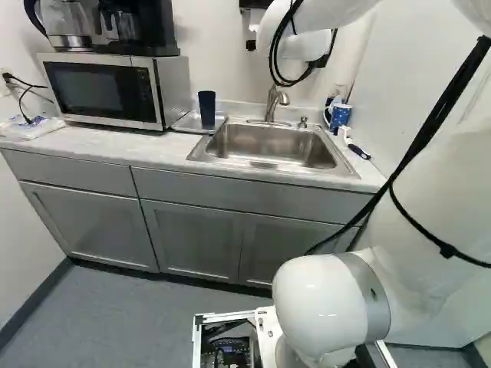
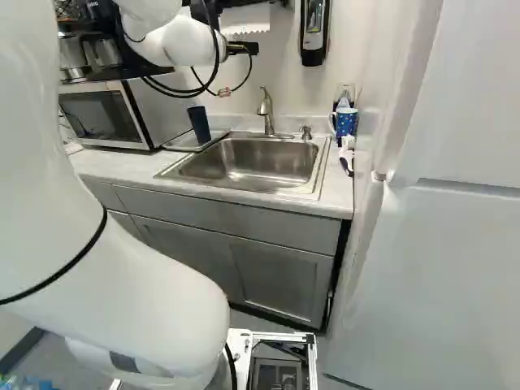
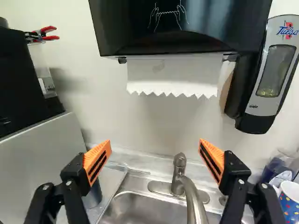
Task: Rinse the cup and place it in the tray
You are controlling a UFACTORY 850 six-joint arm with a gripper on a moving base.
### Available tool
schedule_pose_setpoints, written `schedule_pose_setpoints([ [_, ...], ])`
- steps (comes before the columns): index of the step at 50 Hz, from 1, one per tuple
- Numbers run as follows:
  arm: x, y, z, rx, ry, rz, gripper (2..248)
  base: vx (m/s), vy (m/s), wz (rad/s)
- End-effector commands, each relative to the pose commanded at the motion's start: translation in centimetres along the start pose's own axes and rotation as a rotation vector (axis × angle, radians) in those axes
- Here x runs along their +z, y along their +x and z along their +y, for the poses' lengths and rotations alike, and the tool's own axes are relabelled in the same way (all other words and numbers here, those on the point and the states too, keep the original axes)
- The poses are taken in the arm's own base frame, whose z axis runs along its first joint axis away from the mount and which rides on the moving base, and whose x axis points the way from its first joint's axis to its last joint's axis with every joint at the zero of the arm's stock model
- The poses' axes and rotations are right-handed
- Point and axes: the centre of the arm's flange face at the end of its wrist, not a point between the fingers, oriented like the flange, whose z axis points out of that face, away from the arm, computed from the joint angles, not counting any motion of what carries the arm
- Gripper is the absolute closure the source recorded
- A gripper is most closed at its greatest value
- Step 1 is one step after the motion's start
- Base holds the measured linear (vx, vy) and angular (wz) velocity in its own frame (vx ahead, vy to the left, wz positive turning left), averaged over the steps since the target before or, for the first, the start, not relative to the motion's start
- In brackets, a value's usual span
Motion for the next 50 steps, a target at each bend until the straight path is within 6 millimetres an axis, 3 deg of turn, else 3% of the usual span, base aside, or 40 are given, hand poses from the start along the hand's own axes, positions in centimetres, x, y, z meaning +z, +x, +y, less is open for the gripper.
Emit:
schedule_pose_setpoints([
  [50,0.95,-0.05,-0.07,0.0,0.001,-0.012,3,0.004,0.0,-0.001],
])
